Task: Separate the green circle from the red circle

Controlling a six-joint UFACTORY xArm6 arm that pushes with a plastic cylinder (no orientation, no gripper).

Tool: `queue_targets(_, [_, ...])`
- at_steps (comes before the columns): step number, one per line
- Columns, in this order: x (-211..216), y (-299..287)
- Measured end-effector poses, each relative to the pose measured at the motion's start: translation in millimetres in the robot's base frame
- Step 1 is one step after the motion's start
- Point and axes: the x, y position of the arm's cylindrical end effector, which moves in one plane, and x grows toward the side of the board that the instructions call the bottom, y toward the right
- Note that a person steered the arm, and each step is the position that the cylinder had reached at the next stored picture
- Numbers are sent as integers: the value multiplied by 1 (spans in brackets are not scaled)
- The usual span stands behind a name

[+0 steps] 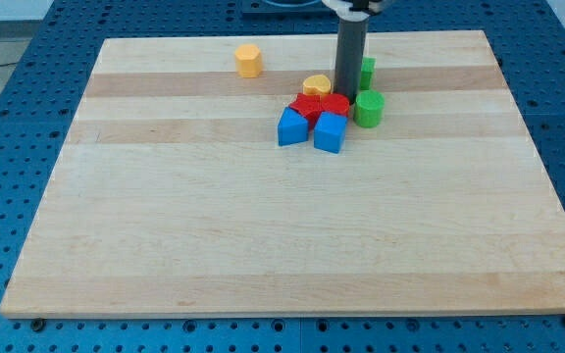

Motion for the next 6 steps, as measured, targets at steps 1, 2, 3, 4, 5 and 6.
queue_targets(1, [0, -3])
queue_targets(2, [5, 8])
queue_targets(3, [15, 26])
queue_targets(4, [25, 39])
queue_targets(5, [31, 45])
queue_targets(6, [40, 46])
